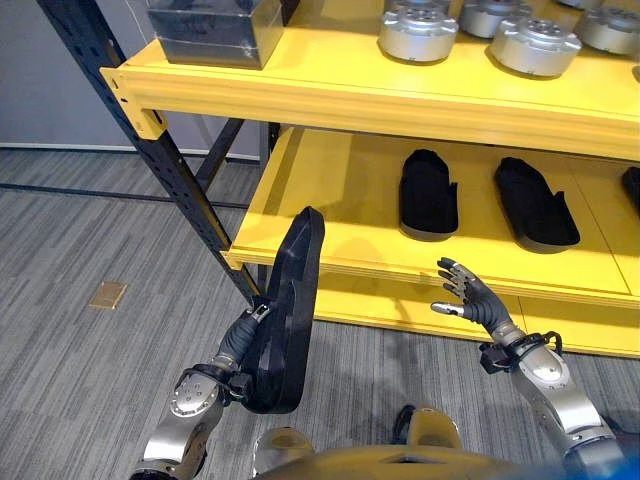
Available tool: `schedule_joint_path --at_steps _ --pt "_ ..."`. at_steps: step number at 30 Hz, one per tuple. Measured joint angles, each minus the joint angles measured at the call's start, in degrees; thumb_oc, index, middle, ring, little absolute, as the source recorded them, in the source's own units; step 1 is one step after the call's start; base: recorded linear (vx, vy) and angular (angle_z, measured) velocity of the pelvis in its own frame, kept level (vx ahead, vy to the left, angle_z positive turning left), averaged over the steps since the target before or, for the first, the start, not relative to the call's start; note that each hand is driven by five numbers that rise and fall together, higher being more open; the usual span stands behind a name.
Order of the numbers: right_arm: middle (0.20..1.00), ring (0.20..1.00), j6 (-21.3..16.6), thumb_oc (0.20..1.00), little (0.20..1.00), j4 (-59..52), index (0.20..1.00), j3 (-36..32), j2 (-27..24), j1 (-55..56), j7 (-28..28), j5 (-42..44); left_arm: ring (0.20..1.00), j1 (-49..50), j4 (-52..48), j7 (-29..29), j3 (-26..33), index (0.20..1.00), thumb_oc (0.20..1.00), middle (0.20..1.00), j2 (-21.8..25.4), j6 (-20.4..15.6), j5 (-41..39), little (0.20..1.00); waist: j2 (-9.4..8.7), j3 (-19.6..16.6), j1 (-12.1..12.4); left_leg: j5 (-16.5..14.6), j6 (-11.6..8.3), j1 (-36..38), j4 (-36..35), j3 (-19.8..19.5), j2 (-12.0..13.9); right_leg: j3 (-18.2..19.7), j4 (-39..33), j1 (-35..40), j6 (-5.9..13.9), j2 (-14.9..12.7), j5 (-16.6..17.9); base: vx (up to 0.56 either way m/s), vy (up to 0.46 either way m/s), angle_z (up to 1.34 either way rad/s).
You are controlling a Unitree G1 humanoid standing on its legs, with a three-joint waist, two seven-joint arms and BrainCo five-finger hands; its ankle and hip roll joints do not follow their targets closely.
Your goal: Move parts from the plastic box to the shelf.
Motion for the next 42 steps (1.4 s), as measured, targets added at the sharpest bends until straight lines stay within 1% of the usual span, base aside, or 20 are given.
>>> schedule_joint_path --at_steps 1,3,5,6,7,8,9,11,13,14,17,19,20,23,24,28,32,35,38,42 --pt "1.0 1.0 -0.05 1.0 1.0 0.0 1.0 -0.03 -0.13 -0.02 -0.01 0.01 0.2 -0.03 0.0 0.18 0.01 0.2 0.2 0.2 0.11 -0.04 -0.28 0.2 0.14 -0.46 -0.05 0.62 0.07 -0.55 0.4 0.0 0.36 0.01 -0.35 -0.26 -0.24 0.37 -0.01 0.08 -0.114 0.0" --pt "1.0 1.0 -0.31 1.0 1.0 -0.41 1.0 -0.48 -0.68 -0.01 0.49 0.16 0.2 -0.57 0.09 0.18 -0.14 0.2 0.2 0.2 0.89 -0.5 -1.41 0.2 -0.35 -1.42 -0.79 5.03 -4.21 -5.24 5.57 -0.49 2.01 -0.71 0.15 -1.77 -1.86 0.91 -1.04 0.0 -0.046 0.09" --pt "1.0 1.0 -0.4 1.0 1.0 -0.96 1.0 -0.8 -1.08 0.04 0.98 0.18 0.2 -0.91 0.32 0.31 -0.42 0.2 0.2 0.2 0.93 -0.88 -1.4 0.2 -0.58 -1.34 -0.61 10.57 -4.23 -9.76 11.53 -2.22 3.58 -0.6 -2.58 -1.32 -3.97 2.36 0.15 -0.06 0.079 -0.09" --pt "1.0 1.0 -1.02 1.0 1.0 -1.48 1.0 -0.88 -1.71 -0.06 1.33 0.18 0.2 -1.35 0.4 1.37 -1.29 0.2 0.2 0.2 0.84 -1.68 -1.1 0.2 -0.15 -1.06 -0.81 9.77 -4.3 -13.33 16.53 -2.64 4.56 -0.89 -4.22 -1.19 -4.88 2.65 1.08 0.02 0.259 -0.29" --pt "1.0 1.0 -1.1 1.0 1.0 -1.91 1.0 -0.87 -2.26 -0.27 1.98 0.17 0.2 -1.51 0.37 2.36 -2.08 0.2 0.2 0.2 0.6 -2.69 -0.37 0.2 0.54 -0.84 -1.1 6.74 -3.48 -15.55 18.0 -0.99 3.06 -0.89 -6.06 -1.01 -6.22 3.32 2.73 0.04 0.285 -0.22" --pt "1.0 1.0 -1.18 1.0 1.0 -1.97 1.0 -0.79 -2.62 -0.21 2.23 0.16 0.2 -1.77 0.38 2.8 -2.45 0.2 0.2 0.2 0.56 -3.06 0.44 0.2 1.13 -0.5 -1.96 5.67 -2.8 -15.9 16.96 -0.1 2.38 -0.91 -6.8 -0.42 -5.86 3.79 3.14 0.07 0.332 -0.12" --pt "1.0 1.0 -1.23 1.0 1.0 -2.13 1.0 -0.47 -3.0 0.11 2.28 0.12 0.2 -1.73 0.14 3.98 -2.79 0.2 0.2 0.2 0.62 -3.92 0.98 0.2 1.87 -0.62 -2.92 4.36 -1.52 -14.39 10.5 1.51 1.13 -1.66 -7.83 0.29 -5.57 4.58 3.16 0.01 0.191 0.05" --pt "1.0 1.0 -1.31 1.0 1.0 -2.53 1.0 -0.09 -4.03 0.77 3.0 0.11 0.2 -2.58 -0.41 5.84 -3.32 0.2 0.2 0.2 0.54 -4.99 1.49 0.2 2.51 0.32 -4.45 5.64 1.47 -10.98 -6.08 3.41 -0.98 -1.36 -7.52 0.49 -6.08 5.86 2.04 0.08 0.396 0.05" --pt "1.0 1.0 -1.59 1.0 1.0 -2.32 1.0 -0.06 -3.98 1.06 4.01 0.11 0.2 -3.32 -0.11 7.28 -3.52 0.2 0.2 0.2 0.57 -5.34 1.5 0.2 1.55 1.69 -3.82 6.7 0.11 -10.41 -11.99 0.61 -0.89 1.24 -7.77 0.25 -5.56 6.19 2.37 0.08 0.351 -0.31" --pt "1.0 1.0 -1.91 1.0 1.0 -2.29 1.0 0.02 -3.91 1.57 4.73 0.11 0.2 -3.69 0.73 8.65 -3.67 0.2 0.2 0.2 0.4 -5.89 1.5 0.2 0.66 3.18 -2.85 9.06 -0.79 -10.77 -14.58 -0.29 1.82 3.59 -7.94 0.08 -5.69 6.2 2.46 0.05 0.4 -0.63" --pt "1.0 1.0 -2.12 1.0 1.0 -2.32 1.0 0.09 -4.15 2.18 5.0 0.12 0.2 -3.08 1.58 9.01 -4.23 0.2 0.2 0.2 0.37 -6.04 1.51 0.2 0.36 3.73 -1.67 10.26 -0.79 -11.15 -14.85 -0.81 4.83 4.97 -7.77 -0.9 -5.94 5.23 2.6 0.0 0.35 -0.63" --pt "1.0 1.0 -3.18 1.0 1.0 -2.34 1.0 -0.4 -6.29 2.15 5.53 0.2 0.2 -2.64 1.98 8.96 -4.75 0.2 0.2 0.2 0.18 -6.41 3.35 0.2 2.9 4.68 -2.15 9.78 0.34 -10.2 -14.54 -1.27 3.79 6.17 -7.82 -1.65 -3.22 2.66 4.51 0.01 0.24 -0.64" --pt "1.0 1.0 -3.33 1.0 1.0 -1.93 1.0 -0.43 -8.43 1.95 5.4 0.16 0.2 -2.91 1.99 8.98 -4.61 0.2 0.2 0.2 -0.62 -6.73 3.68 0.2 5.85 4.77 -2.04 10.86 -0.67 -9.3 -15.51 -1.15 3.79 5.61 -7.92 -1.13 -1.4 2.69 5.62 0.03 0.211 -0.51" --pt "1.0 1.0 -3.32 1.0 1.0 -2.14 1.0 0.95 -5.18 2.47 3.83 0.14 0.2 -4.21 1.79 10.11 -4.26 0.2 0.2 0.2 2.36 -7.65 4.93 0.2 2.93 4.57 -1.22 11.34 -0.96 -7.99 -14.57 0.18 0.14 4.0 -2.74 -1.11 0.29 -1.62 2.88 0.05 0.134 -0.07" --pt "1.0 1.0 -3.62 1.0 1.0 -2.18 1.0 1.09 -4.56 2.22 3.31 0.14 0.2 -4.3 1.67 10.57 -3.98 0.2 0.2 0.2 3.28 -8.57 6.21 0.2 1.52 4.26 -0.87 11.05 -1.05 -7.39 -14.38 0.41 -1.16 4.09 -5.45 0.47 1.34 -1.52 3.85 0.05 0.093 0.07" --pt "1.0 1.0 -4.21 1.0 1.0 -2.25 1.0 0.83 -2.39 1.48 1.83 0.16 0.2 -4.32 1.53 11.46 -4.04 0.2 0.2 0.2 4.26 -9.48 9.55 0.2 0.41 3.93 -0.07 11.13 -0.35 -7.31 -15.06 0.62 -2.04 3.85 -13.36 3.72 2.85 -0.95 9.13 0.0 0.038 -0.06" --pt "1.0 1.0 -4.55 1.0 1.0 -2.28 1.0 1.42 -2.34 1.08 1.66 0.05 0.2 -4.24 0.14 11.93 -3.77 0.2 0.2 0.2 4.27 -9.53 9.98 0.2 -0.54 4.38 1.43 11.29 -0.39 -7.57 -15.15 2.2 -1.64 3.03 -18.77 4.79 2.82 -0.11 13.0 -0.06 -0.057 -0.22" --pt "1.0 1.0 -4.67 1.0 1.0 -2.32 1.0 3.2 -1.79 -2.3 1.12 -0.04 0.2 -4.67 -0.78 13.61 -3.16 0.2 0.2 0.2 4.23 -9.91 9.87 0.2 -0.87 5.63 3.06 11.19 -0.76 -7.72 -14.9 4.64 0.35 -2.57 -21.86 4.7 1.74 -0.28 13.91 -0.08 -0.053 -0.32" --pt "1.0 1.0 -4.75 1.0 1.0 -4.68 1.0 3.18 -1.77 -5.72 0.99 -0.07 0.2 -6.37 -2.08 15.0 -3.2 0.2 0.2 0.2 4.08 -10.01 9.34 0.2 0.62 7.13 4.26 10.38 -1.3 -9.76 -12.45 4.58 2.14 -7.41 -20.32 3.69 1.57 -0.81 14.21 -0.02 -0.094 -0.16" --pt "1.0 1.0 -4.29 1.0 1.0 -6.83 1.0 4.23 -3.02 -10.3 2.36 -0.04 0.2 -10.49 -2.36 18.23 -3.13 0.2 0.2 0.2 3.73 -10.18 9.3 0.2 1.64 8.7 4.42 9.0 -1.9 -11.77 -8.35 4.47 4.7 -6.45 -15.04 0.36 0.09 0.25 12.0 0.06 -0.085 -0.11"
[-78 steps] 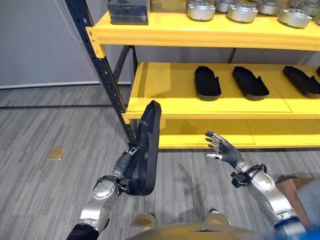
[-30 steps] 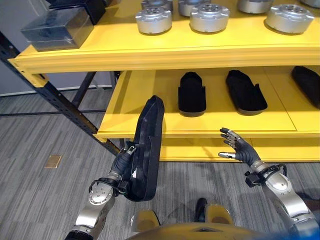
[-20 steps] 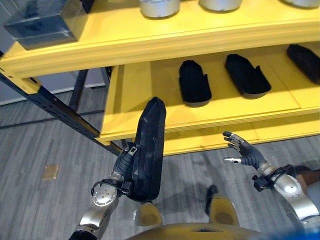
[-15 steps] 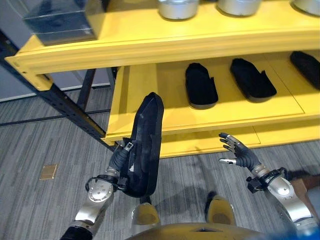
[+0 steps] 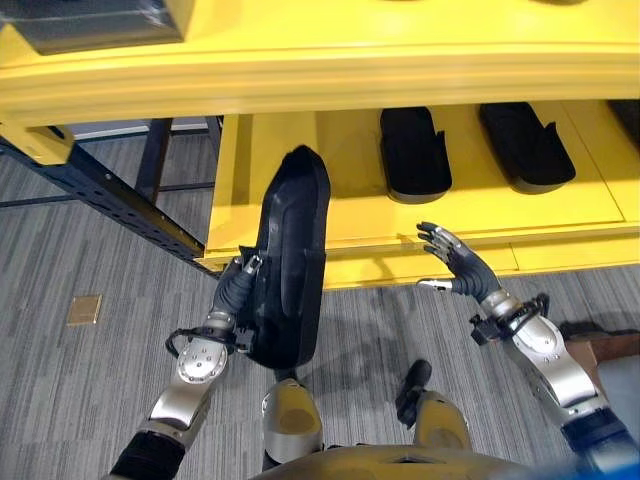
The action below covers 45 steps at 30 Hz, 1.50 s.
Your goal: Move parts from the plastic box to the shelf.
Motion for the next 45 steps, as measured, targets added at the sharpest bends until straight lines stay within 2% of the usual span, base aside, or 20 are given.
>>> schedule_joint_path --at_steps 3,6,9,10,12,18,23,28,31,35,37,45 --pt "1.0 1.0 0.58 1.0 1.0 -0.46 1.0 0.47 -0.99 -3.25 1.6 0.25 0.2 -4.07 0.18 3.12 -0.07 0.2 0.2 0.2 -0.11 -0.02 0.19 0.2 -0.11 1.0 -0.27 -1.83 -0.08 -0.1 2.77 -0.11 1.42 1.03 3.51 -1.21 -0.82 0.22 -2.27 0.09 -0.016 -0.17" --pt "1.0 1.0 3.05 1.0 1.0 -4.49 1.0 0.71 -2.07 -3.96 3.29 2.64 0.2 -10.7 0.58 8.1 -0.06 0.2 0.2 0.2 -0.6 -0.01 0.42 0.2 -0.29 1.43 -0.87 -3.55 -0.54 -2.25 6.98 -0.92 2.42 2.18 9.2 -4.25 -1.38 -0.34 -4.72 0.04 -0.001 -0.08" --pt "1.0 1.0 3.54 1.0 1.0 -7.92 1.0 0.79 -2.32 -5.05 3.06 4.23 0.2 -13.31 1.1 11.3 -0.26 0.2 0.2 0.2 -0.99 -0.08 1.14 0.2 -0.29 1.87 -0.76 -5.01 -0.14 -5.9 10.72 -2.77 3.16 2.88 11.67 -7.29 -1.61 -0.46 -5.22 -0.09 0.047 -0.11" --pt "1.0 1.0 3.77 1.0 1.0 -9.48 1.0 0.51 -2.41 -8.76 2.28 4.76 0.2 -16.06 1.9 13.22 -0.31 0.2 0.2 0.2 -1.04 0.08 1.17 0.2 -0.77 4.15 -1.56 -5.45 -0.28 -8.23 12.66 -2.9 3.18 4.1 13.73 -10.32 -1.89 -0.83 -5.09 -0.1 0.092 -0.17" --pt "1.0 1.0 5.01 1.0 1.0 -10.32 1.0 0.09 -2.4 -11.93 1.22 4.75 0.2 -17.51 2.29 13.81 -0.52 0.2 0.2 0.2 -1.29 0.43 1.14 0.2 -0.89 6.11 -2.01 -5.88 -0.14 -9.8 14.03 -2.86 3.02 4.49 14.96 -12.07 -2.09 -1.52 -4.96 -0.08 0.101 -0.1" --pt "1.0 1.0 6.75 1.0 1.0 -12.36 1.0 -2.85 -2.76 -14.06 -0.49 5.98 0.2 -19.47 3.23 18.61 -0.24 0.2 0.2 0.2 -1.84 1.98 0.35 0.2 -0.26 9.25 -3.54 -8.58 0.59 -13.88 19.75 -3.02 3.08 6.87 16.87 -16.19 -1.68 -2.47 -4.64 -0.07 0.079 -0.1" --pt "1.0 1.0 5.7 1.0 1.0 -14.11 1.0 -3.66 -2.73 -18.24 -1.7 6.89 0.2 -24.85 7.2 21.02 0.57 0.2 0.2 0.2 -3.51 3.8 -6.63 0.2 0.95 10.3 -3.84 -10.98 2.08 -18.59 25.03 -2.66 3.04 9.12 19.05 -21.05 -1.33 -3.73 -4.24 -0.09 0.077 -0.09" --pt "1.0 1.0 3.05 1.0 1.0 -14.52 1.0 -4.54 -2.91 -23.27 -3.69 6.79 0.2 -29.05 10.0 23.75 1.43 0.2 0.2 0.2 -3.44 4.38 -6.65 0.2 1.52 10.7 -4.21 -11.82 2.82 -21.11 27.71 -2.53 2.79 10.39 21.07 -24.1 -0.98 -4.67 -4.22 -0.1 0.059 -0.03" --pt "1.0 1.0 1.46 1.0 1.0 -15.63 1.0 -8.58 -2.95 -24.59 -5.24 6.68 0.2 -32.7 11.13 24.62 3.0 0.2 0.2 0.2 -1.66 5.43 -6.5 0.2 1.7 11.22 -4.69 -12.31 3.43 -24.49 29.98 -2.68 2.71 11.33 23.54 -27.95 -0.99 -5.44 -4.32 -0.08 0.037 0.0" --pt "1.0 1.0 0.99 1.0 1.0 -15.57 1.0 -9.96 -4.52 -24.09 -5.9 6.54 0.2 -33.35 11.5 26.82 5.44 0.2 0.2 0.2 -0.55 6.32 -5.23 0.2 2.27 11.8 -5.75 -13.22 3.98 -26.24 31.18 -2.38 2.91 12.13 23.92 -30.0 -1.12 -5.48 -4.39 -0.05 0.012 -0.08" --pt "1.0 1.0 0.9 1.0 1.0 -15.66 1.0 -10.82 -5.28 -23.91 -5.65 6.18 0.2 -34.25 12.0 26.98 5.8 0.2 0.2 0.2 1.56 7.87 -3.67 0.2 2.53 11.86 -6.68 -13.27 3.99 -27.64 32.0 -2.41 3.06 12.52 24.25 -31.41 -0.95 -5.44 -4.16 -0.09 0.011 -0.05" --pt "1.0 1.0 0.26 1.0 1.0 -15.71 1.0 -13.82 -7.75 -23.9 -4.56 5.68 0.2 -38.79 14.5 26.85 7.88 0.2 0.2 0.2 7.36 12.1 -2.2 0.2 2.76 11.93 -6.97 -14.65 4.12 -32.0 35.81 -2.64 3.43 14.46 27.44 -36.82 -1.14 -5.57 -4.23 -0.04 0.042 -0.05"
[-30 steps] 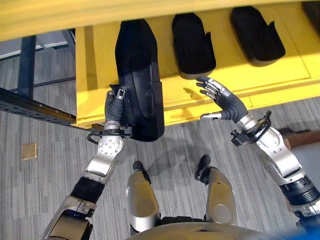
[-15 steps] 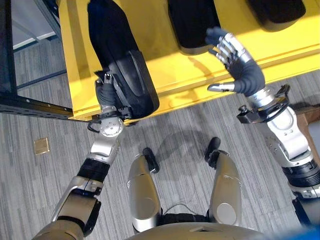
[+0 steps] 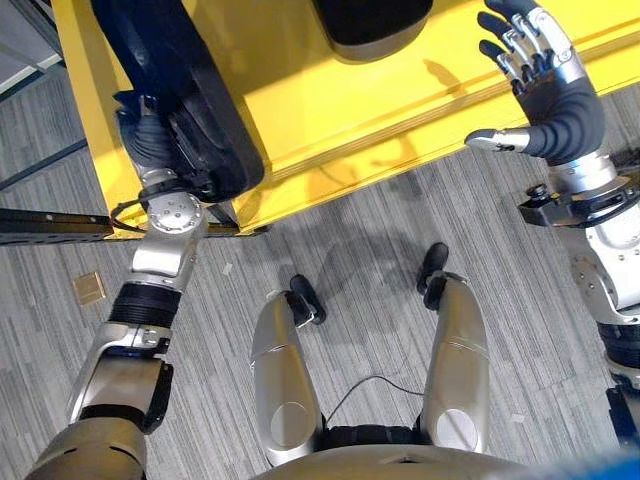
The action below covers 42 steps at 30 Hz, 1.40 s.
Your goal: Move parts from the plastic box to the shelf.
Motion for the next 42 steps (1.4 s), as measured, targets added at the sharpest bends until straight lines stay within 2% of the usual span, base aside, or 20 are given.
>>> schedule_joint_path --at_steps 3,4,8,11,15,18,21,25,31,34,42 --pt "1.0 1.0 -0.08 1.0 1.0 -0.06 1.0 -0.65 -0.22 0.02 0.9 0.0 0.2 -1.55 2.45 -0.03 0.97 0.2 0.2 0.2 1.41 1.47 0.01 0.2 0.0 0.0 -0.79 -0.55 0.34 -0.46 0.54 0.04 -0.03 0.67 0.14 -0.49 0.04 0.07 0.05 -0.04 0.065 -0.02" --pt "1.0 1.0 -0.18 1.0 1.0 -0.11 1.0 -2.11 -1.01 -0.06 1.48 0.04 0.2 -2.61 3.86 -0.29 1.51 0.2 0.2 0.2 3.92 3.07 0.04 0.2 0.05 -0.03 -1.24 -0.86 0.44 -1.73 1.09 -0.08 -0.17 0.93 0.03 -1.57 0.11 0.03 0.18 -0.04 0.072 -0.04" --pt "1.0 1.0 -0.23 1.0 1.0 -0.06 1.0 -4.33 -1.98 0.38 2.19 0.86 0.2 -3.74 7.26 -1.01 3.24 0.2 0.2 0.2 7.39 6.57 0.04 0.2 0.39 0.11 -2.4 -2.05 0.89 -2.79 3.25 0.61 -0.17 2.52 0.81 -3.25 0.15 -0.05 1.23 -0.03 0.077 -0.09" --pt "1.0 1.0 -0.23 1.0 1.0 -0.07 1.0 -4.54 -2.06 1.12 2.67 1.39 0.2 -4.06 8.32 -2.77 3.28 0.2 0.2 0.2 8.36 8.62 0.01 0.2 0.67 0.2 -2.73 -2.93 1.11 -2.8 4.35 0.67 -0.14 3.08 1.66 -3.63 0.31 -0.28 0.91 -0.01 0.041 -0.05" --pt "1.0 1.0 -0.24 1.0 1.0 -0.09 1.0 -5.76 -2.17 2.61 4.45 2.23 0.2 -3.98 10.11 -5.21 3.65 0.2 0.2 0.2 9.05 9.27 -0.08 0.2 0.99 0.19 -2.92 -3.56 1.23 -2.76 5.43 0.82 -0.38 4.37 3.44 -4.53 0.73 -0.6 0.42 0.02 0.155 -0.01" --pt "1.0 1.0 -0.23 1.0 1.0 -0.02 1.0 -6.31 -2.65 3.57 5.94 2.31 0.2 -3.26 13.51 -6.83 4.44 0.2 0.2 0.2 9.66 9.65 -0.18 0.2 1.85 0.23 -4.05 -4.34 1.47 -2.47 6.39 1.21 -0.58 5.23 3.76 -4.53 0.72 -0.74 0.28 0.04 0.159 -0.03" --pt "1.0 1.0 -0.07 1.0 1.0 -0.08 1.0 -6.6 -4.31 6.14 7.84 2.43 0.2 -1.0 17.03 -8.6 4.47 0.2 0.2 0.2 10.56 10.46 -1.55 0.2 2.59 0.24 -5.5 -4.92 1.87 -0.54 6.17 2.29 -0.97 5.93 2.34 -2.83 1.52 -0.9 0.88 0.03 0.132 -0.07" --pt "1.0 1.0 0.04 1.0 1.0 -1.04 1.0 -7.91 -4.31 7.94 9.23 2.64 0.2 0.5 17.4 -9.92 4.56 0.2 0.2 0.2 11.07 11.3 -2.43 0.2 2.75 0.21 -6.03 -5.04 2.1 0.47 5.73 3.02 -1.27 6.16 0.76 -1.82 2.0 -0.89 1.6 0.02 0.07 -0.05" --pt "1.0 1.0 1.0 1.0 1.0 -2.42 1.0 -8.27 -4.65 8.89 10.66 3.54 0.2 -3.46 20.25 -10.5 3.19 0.2 0.2 0.2 11.52 12.97 -6.89 0.2 2.77 0.21 -6.09 -5.18 2.43 0.39 5.69 3.18 -1.49 6.42 -0.82 -1.26 2.38 -0.62 2.74 0.03 0.034 -0.01" --pt "1.0 1.0 1.96 1.0 1.0 -2.84 1.0 -8.24 -6.43 8.91 10.75 3.52 0.2 -5.38 22.42 -12.17 2.06 0.2 0.2 0.2 13.35 13.59 -9.03 0.2 2.74 0.21 -6.66 -5.25 2.51 0.28 5.67 3.12 -1.2 6.39 -2.04 -0.57 2.8 -0.05 3.47 0.05 -0.008 -0.02" --pt "1.0 1.0 3.83 1.0 1.0 -2.94 1.0 -8.09 -6.52 8.8 11.21 3.61 0.2 -9.93 24.77 -13.83 -1.18 0.2 0.2 0.2 13.48 13.72 -9.02 0.2 2.56 0.21 -6.82 -5.67 2.42 0.49 6.12 2.58 -0.77 5.67 -2.44 0.82 2.43 0.33 3.76 0.03 0.024 0.02"
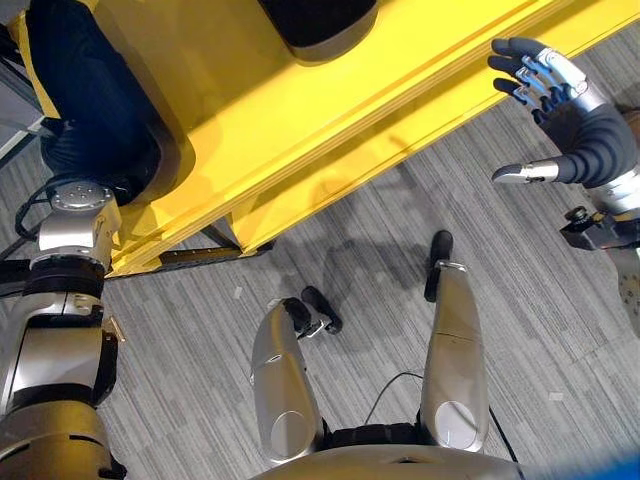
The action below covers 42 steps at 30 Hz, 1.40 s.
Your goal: Move parts from the plastic box to the shelf.
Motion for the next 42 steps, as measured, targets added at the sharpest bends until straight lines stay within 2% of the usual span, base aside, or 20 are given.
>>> schedule_joint_path --at_steps 5,8,11,20,25,32,42 --pt "1.0 1.0 1.78 1.0 1.0 -0.2 1.0 1.01 -0.01 -0.04 4.89 0.55 0.2 -4.69 0.7 -1.29 -4.62 0.2 0.2 0.2 -0.01 0.98 0.41 0.2 -0.94 -0.13 -0.54 -0.31 0.39 0.46 0.41 -1.21 0.03 -1.0 -1.61 2.56 0.38 0.09 0.91 0.02 0.018 0.07" --pt "1.0 1.0 3.17 1.0 1.0 -1.51 1.0 5.48 -0.01 -0.68 9.07 0.34 0.2 -9.71 0.97 -2.15 -9.23 0.2 0.2 0.2 -0.27 2.65 1.46 0.2 -2.4 -0.07 0.11 -0.44 0.52 0.7 0.94 -1.92 0.01 -1.57 -1.32 3.82 0.37 -0.15 0.89 0.03 -0.034 0.1" --pt "1.0 1.0 4.13 1.0 1.0 -1.64 1.0 8.65 0.11 -1.46 10.53 -0.02 0.2 -12.32 0.98 -2.86 -11.86 0.2 0.2 0.2 -0.78 3.76 2.43 0.2 -3.09 -0.08 0.86 -0.42 0.55 0.75 1.09 -2.71 0.0 -2.04 -1.27 4.44 0.43 -0.24 0.85 0.01 -0.066 0.08" --pt "1.0 1.0 7.12 1.0 1.0 -1.59 1.0 15.67 1.23 -6.25 7.56 -3.67 0.2 -18.79 1.7 -0.5 -16.88 0.2 0.2 0.2 -4.72 7.56 3.94 0.2 -3.74 0.01 2.28 1.02 0.54 -0.3 -0.58 -5.87 -1.75 -4.76 -1.33 6.36 0.47 -1.42 0.17 -0.02 -0.059 0.18" --pt "1.0 1.0 8.25 1.0 1.0 -1.56 1.0 16.23 4.74 -6.35 3.98 -6.86 0.2 -21.51 1.77 4.45 -17.19 0.2 0.2 0.2 -5.45 9.83 3.58 0.2 -5.57 -0.03 2.37 1.74 0.14 -1.33 -1.19 -7.94 -2.85 -5.19 0.48 6.39 1.1 -1.9 -1.28 -0.01 -0.066 0.22" --pt "1.0 1.0 9.47 1.0 1.0 -1.56 1.0 16.21 4.96 -6.34 2.98 -8.01 0.2 -22.05 5.39 7.67 -15.89 0.2 0.2 0.2 -5.31 10.0 2.25 0.2 -5.6 -0.05 2.33 1.76 0.13 -1.59 -0.93 -8.43 -2.92 -5.55 0.48 6.72 1.09 -1.98 -1.29 0.0 -0.013 0.02" --pt "1.0 1.0 9.6 1.0 1.0 -1.57 1.0 15.69 5.08 -5.33 2.43 -9.08 0.2 -22.02 5.96 8.79 -15.42 0.2 0.2 0.2 -5.3 9.78 2.52 0.2 -6.36 -0.2 1.92 1.77 0.31 -1.55 -0.71 -8.74 -2.93 -5.94 -0.25 7.55 1.29 -1.95 -1.08 0.0 -0.004 0.01"
